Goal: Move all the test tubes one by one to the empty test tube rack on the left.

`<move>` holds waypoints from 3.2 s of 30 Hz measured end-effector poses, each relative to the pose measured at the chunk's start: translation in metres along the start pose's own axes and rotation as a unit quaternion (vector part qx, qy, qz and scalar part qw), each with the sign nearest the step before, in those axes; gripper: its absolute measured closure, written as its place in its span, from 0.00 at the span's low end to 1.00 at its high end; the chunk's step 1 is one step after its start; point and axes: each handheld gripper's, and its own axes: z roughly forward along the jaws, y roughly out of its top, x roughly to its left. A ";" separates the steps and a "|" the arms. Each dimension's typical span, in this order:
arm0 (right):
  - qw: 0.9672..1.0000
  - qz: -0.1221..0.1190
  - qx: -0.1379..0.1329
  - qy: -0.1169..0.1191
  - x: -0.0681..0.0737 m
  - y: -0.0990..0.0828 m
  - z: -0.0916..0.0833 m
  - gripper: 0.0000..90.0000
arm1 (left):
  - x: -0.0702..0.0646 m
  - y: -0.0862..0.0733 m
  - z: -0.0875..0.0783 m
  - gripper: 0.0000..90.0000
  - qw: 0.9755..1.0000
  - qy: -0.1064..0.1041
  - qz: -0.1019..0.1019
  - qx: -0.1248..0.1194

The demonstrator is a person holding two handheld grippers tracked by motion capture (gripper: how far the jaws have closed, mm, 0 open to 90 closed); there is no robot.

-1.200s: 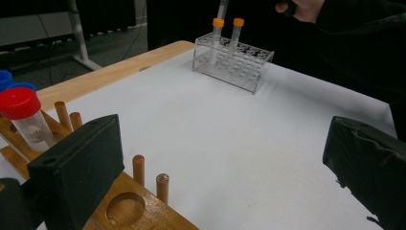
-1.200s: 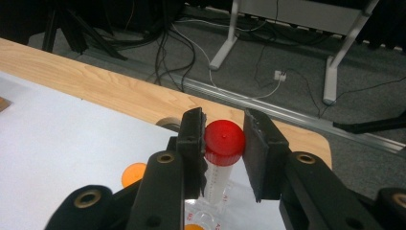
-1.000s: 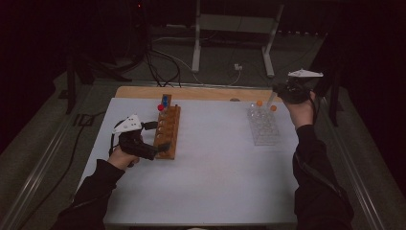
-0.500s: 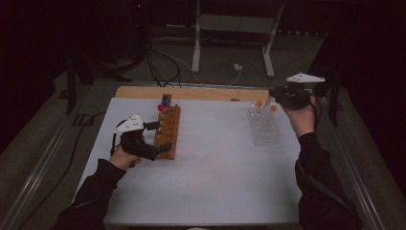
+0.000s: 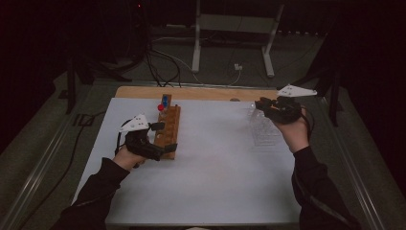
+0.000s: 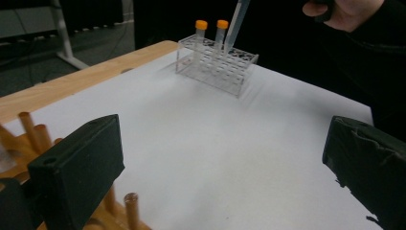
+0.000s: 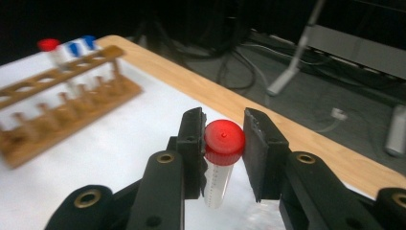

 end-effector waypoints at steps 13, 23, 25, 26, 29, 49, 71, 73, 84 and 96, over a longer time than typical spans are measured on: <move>0.996 -0.034 -0.003 0.079 0.059 -0.001 0.002 0.78 | -0.012 0.006 0.019 0.02 1.000 -0.023 0.005 0.003; 0.988 -0.040 -0.001 0.150 0.095 0.001 0.014 0.78 | -0.026 0.015 0.043 0.18 0.999 -0.035 0.020 0.003; 0.986 -0.042 -0.001 0.160 0.101 0.002 0.016 0.78 | -0.029 0.017 0.048 0.19 0.999 -0.038 0.022 0.007; 0.985 -0.043 -0.002 0.165 0.104 0.002 0.017 0.78 | -0.030 0.017 0.051 0.22 0.999 -0.037 0.023 0.008; 0.983 -0.042 -0.002 0.177 0.111 0.003 0.020 0.78 | -0.033 0.018 0.057 0.30 0.999 -0.038 0.028 0.010; 0.975 -0.057 0.008 0.214 0.137 0.004 0.032 0.78 | -0.039 0.021 0.067 0.82 0.996 -0.055 0.061 0.016; 0.977 -0.027 -0.056 0.204 0.127 0.001 0.014 0.26 | -0.028 0.037 0.036 0.84 0.997 -0.020 0.073 -0.003; 0.978 -0.022 -0.060 0.197 0.125 -0.001 0.011 0.20 | -0.024 0.040 0.029 0.84 0.997 -0.009 0.072 -0.005; 0.980 -0.022 -0.065 0.186 0.121 -0.014 0.001 0.00 | -0.002 0.049 -0.003 0.84 0.997 0.054 0.061 -0.014; 0.981 -0.019 -0.072 0.180 0.117 -0.022 -0.005 0.00 | 0.029 0.045 -0.020 0.84 0.992 0.120 0.041 -0.015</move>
